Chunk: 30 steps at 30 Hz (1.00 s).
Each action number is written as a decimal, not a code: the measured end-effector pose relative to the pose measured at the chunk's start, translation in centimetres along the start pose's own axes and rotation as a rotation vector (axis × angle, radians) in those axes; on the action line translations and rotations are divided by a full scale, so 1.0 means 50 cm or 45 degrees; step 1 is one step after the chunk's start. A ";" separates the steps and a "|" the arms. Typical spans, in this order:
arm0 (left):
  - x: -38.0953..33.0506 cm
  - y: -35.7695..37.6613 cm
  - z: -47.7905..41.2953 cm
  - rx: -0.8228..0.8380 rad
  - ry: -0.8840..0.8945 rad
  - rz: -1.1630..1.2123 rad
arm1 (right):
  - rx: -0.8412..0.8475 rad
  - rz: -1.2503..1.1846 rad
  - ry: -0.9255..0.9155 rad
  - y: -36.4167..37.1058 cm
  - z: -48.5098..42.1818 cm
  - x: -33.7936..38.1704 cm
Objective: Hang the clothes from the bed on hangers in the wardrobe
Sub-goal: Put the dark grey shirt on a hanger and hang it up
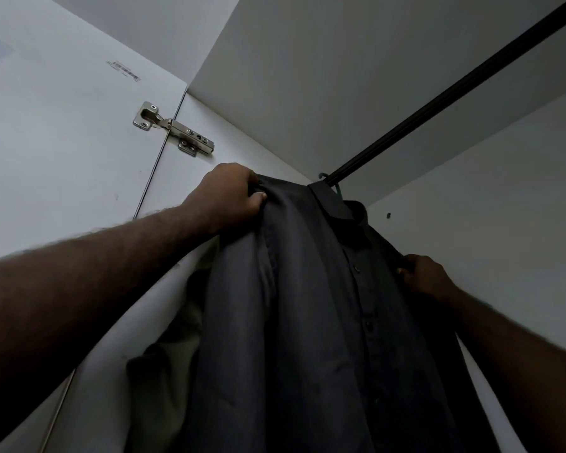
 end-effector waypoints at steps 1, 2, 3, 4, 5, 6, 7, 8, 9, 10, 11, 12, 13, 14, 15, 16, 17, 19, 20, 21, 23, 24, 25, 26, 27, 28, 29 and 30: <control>0.000 -0.001 0.004 0.004 -0.008 0.008 | 0.023 0.012 0.005 0.006 0.001 0.000; 0.002 0.000 0.007 0.006 -0.016 0.021 | 0.039 0.018 0.013 0.011 0.001 0.000; 0.004 0.000 0.009 0.008 -0.028 0.038 | 0.050 0.022 0.019 0.013 0.001 0.001; 0.006 -0.001 0.010 0.014 -0.043 0.057 | 0.059 0.024 0.023 0.014 0.000 0.002; 0.008 -0.001 0.010 0.022 -0.055 0.077 | 0.067 0.032 0.024 0.015 -0.001 0.002; 0.009 -0.002 0.010 0.029 -0.065 0.098 | 0.072 0.038 0.027 0.015 -0.003 0.002; 0.009 -0.002 0.011 0.038 -0.074 0.114 | 0.073 0.047 0.028 0.014 -0.004 0.001; 0.008 -0.001 0.011 0.050 -0.084 0.127 | 0.070 0.051 0.032 0.013 -0.005 0.000; 0.009 0.002 0.012 0.060 -0.096 0.145 | 0.075 0.049 0.037 0.014 -0.005 -0.002; 0.012 0.004 0.012 0.061 -0.117 0.173 | 0.087 0.047 0.041 0.018 -0.004 -0.005; 0.017 0.007 0.014 0.056 -0.149 0.215 | 0.106 0.059 0.038 0.024 -0.003 -0.007; 0.025 0.009 0.015 0.046 -0.189 0.266 | 0.128 0.075 0.035 0.029 -0.002 -0.007; 0.034 0.011 0.015 0.033 -0.234 0.320 | 0.144 0.090 0.031 0.034 0.000 -0.009; 0.045 0.012 0.014 0.018 -0.282 0.378 | 0.154 0.094 0.027 0.035 0.000 -0.009; 0.056 0.014 0.013 0.007 -0.330 0.440 | 0.164 0.092 0.024 0.036 -0.001 -0.009; 0.065 0.018 0.012 0.003 -0.373 0.502 | 0.173 0.091 0.023 0.036 -0.002 -0.010; 0.073 0.023 0.010 0.001 -0.406 0.551 | 0.181 0.094 0.025 0.034 -0.003 -0.010; 0.087 0.031 0.008 0.007 -0.450 0.604 | 0.193 0.105 0.022 0.031 -0.005 -0.007; 0.093 0.035 0.008 0.016 -0.470 0.617 | 0.199 0.108 0.016 0.031 -0.006 -0.005; 0.100 0.039 0.008 0.028 -0.492 0.633 | 0.212 0.112 0.012 0.032 -0.007 -0.003; 0.115 0.046 0.010 0.054 -0.540 0.680 | 0.246 0.121 0.009 0.035 -0.010 0.001; 0.120 0.049 0.012 0.067 -0.566 0.698 | 0.264 0.119 0.013 0.037 -0.012 0.001; 0.124 0.049 0.014 0.078 -0.589 0.710 | 0.279 0.114 0.021 0.039 -0.014 0.001; 0.124 0.048 0.017 0.090 -0.604 0.714 | 0.292 0.115 0.026 0.041 -0.015 0.002; 0.122 0.047 0.017 0.097 -0.607 0.720 | 0.304 0.122 0.030 0.042 -0.016 0.004; 0.117 0.045 0.018 0.103 -0.604 0.731 | 0.310 0.129 0.036 0.043 -0.016 0.004; 0.112 0.044 0.020 0.116 -0.600 0.754 | 0.317 0.136 0.046 0.045 -0.016 0.004; 0.105 0.044 0.022 0.137 -0.595 0.798 | 0.327 0.144 0.058 0.048 -0.014 0.004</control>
Point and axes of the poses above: each hand's wrist, its own z-axis away from the middle knuckle, its own y-axis out of the palm, x = y × z, the point moved 9 cm from there along -z, towards the middle knuckle, and after that the axes turned 10 degrees about x, right-handed, at the moved point
